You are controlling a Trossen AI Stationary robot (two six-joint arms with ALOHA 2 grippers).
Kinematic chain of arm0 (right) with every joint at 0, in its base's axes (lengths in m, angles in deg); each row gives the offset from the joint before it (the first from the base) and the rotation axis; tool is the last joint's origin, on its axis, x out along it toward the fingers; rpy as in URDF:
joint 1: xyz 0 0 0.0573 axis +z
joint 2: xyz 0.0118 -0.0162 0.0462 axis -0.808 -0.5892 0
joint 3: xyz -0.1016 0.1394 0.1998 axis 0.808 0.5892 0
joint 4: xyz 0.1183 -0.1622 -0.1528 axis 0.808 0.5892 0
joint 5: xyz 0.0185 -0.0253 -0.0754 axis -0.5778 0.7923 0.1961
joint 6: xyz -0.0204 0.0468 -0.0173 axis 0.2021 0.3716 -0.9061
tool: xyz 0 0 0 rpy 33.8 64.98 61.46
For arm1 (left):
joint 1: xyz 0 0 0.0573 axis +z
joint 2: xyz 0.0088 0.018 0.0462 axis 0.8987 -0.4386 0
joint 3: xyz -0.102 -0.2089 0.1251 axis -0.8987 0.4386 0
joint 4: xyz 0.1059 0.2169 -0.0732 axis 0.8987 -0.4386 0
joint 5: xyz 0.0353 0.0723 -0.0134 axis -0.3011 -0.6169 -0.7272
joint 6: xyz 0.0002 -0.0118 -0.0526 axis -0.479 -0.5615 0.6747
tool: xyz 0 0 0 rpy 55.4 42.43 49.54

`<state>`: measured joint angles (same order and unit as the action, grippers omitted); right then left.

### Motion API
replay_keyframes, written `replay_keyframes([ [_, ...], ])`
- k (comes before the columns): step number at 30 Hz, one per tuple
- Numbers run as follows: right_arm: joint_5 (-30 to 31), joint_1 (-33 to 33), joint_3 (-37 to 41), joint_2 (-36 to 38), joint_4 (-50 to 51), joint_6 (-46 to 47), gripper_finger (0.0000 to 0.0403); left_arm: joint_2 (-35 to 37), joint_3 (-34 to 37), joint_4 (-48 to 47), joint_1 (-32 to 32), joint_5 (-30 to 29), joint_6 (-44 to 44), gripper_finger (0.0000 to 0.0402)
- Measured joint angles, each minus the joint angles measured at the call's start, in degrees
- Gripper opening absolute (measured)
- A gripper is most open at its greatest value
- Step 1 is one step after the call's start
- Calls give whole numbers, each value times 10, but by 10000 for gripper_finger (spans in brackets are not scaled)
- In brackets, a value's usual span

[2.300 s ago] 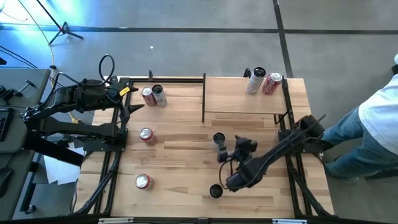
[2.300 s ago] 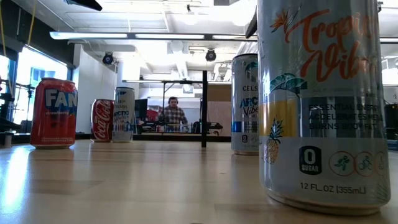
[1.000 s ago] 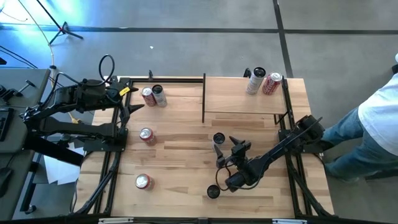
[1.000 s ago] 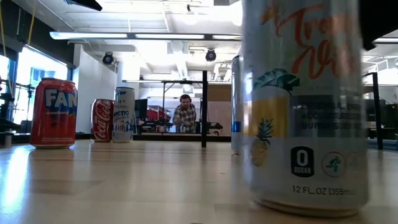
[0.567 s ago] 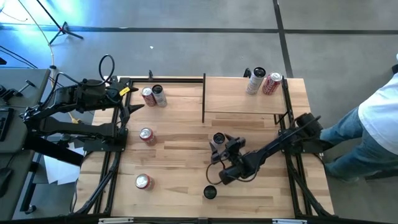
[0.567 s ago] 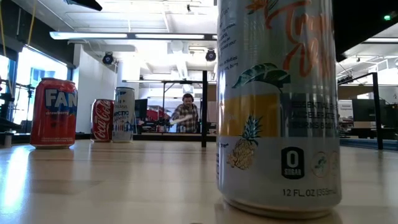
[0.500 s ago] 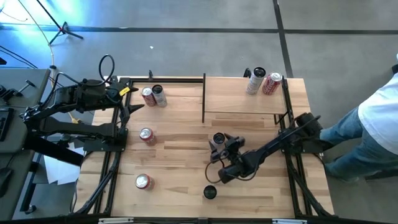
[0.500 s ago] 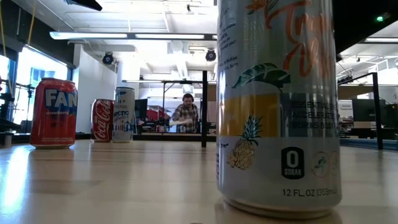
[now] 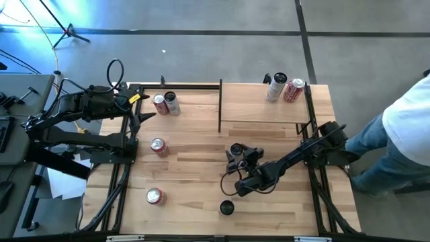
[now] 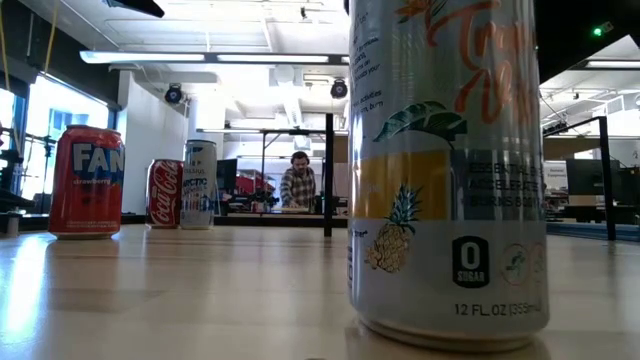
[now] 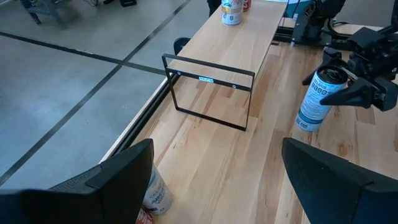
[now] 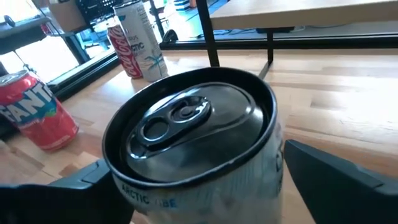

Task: Place canned beverage on shelf
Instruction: Put the white soda can on the shelf

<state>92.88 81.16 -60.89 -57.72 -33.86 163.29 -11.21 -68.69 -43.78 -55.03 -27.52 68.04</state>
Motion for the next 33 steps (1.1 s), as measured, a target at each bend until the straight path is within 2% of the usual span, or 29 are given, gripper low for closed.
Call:
replay_keyframes([
  [9,-23,-3,0,0,0,-7,239,0,0,0,0,0,0,335],
  [18,-28,-3,-2,0,-12,-6,240,0,0,0,0,0,0,335],
  [24,-35,-1,-24,20,1,-55,240,0,0,0,0,0,0,335],
  [33,-30,-6,-79,108,122,-117,240,0,0,0,0,0,0,335],
])
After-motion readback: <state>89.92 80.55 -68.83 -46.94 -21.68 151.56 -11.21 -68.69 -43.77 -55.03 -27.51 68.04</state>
